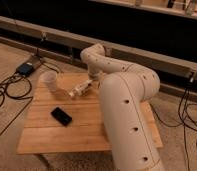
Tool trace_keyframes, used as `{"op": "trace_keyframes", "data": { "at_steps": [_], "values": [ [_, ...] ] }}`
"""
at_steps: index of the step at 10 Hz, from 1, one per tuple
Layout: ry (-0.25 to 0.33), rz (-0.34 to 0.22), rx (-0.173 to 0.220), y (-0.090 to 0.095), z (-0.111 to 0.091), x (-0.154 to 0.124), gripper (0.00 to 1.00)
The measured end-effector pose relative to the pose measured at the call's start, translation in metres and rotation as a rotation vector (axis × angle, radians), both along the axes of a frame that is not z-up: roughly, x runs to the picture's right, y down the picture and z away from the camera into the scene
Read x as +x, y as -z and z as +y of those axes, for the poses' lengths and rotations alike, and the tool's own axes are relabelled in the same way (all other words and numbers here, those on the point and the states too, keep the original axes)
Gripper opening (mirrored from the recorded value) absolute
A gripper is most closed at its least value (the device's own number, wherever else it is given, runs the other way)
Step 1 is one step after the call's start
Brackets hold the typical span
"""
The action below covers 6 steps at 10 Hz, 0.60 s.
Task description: Place the pepper in the ceramic cup
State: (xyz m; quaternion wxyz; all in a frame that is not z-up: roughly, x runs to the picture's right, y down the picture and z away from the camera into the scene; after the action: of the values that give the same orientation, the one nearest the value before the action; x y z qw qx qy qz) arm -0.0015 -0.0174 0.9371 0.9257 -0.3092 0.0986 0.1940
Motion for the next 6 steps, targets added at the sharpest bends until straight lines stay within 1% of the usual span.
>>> {"op": "trace_keyframes", "data": {
  "at_steps": [2,6],
  "values": [
    [0.008,-0.036,0.019,0.011,-0.01,-0.021,0.0],
    [0.025,-0.106,0.054,0.022,-0.028,-0.069,0.0]
  ]
}}
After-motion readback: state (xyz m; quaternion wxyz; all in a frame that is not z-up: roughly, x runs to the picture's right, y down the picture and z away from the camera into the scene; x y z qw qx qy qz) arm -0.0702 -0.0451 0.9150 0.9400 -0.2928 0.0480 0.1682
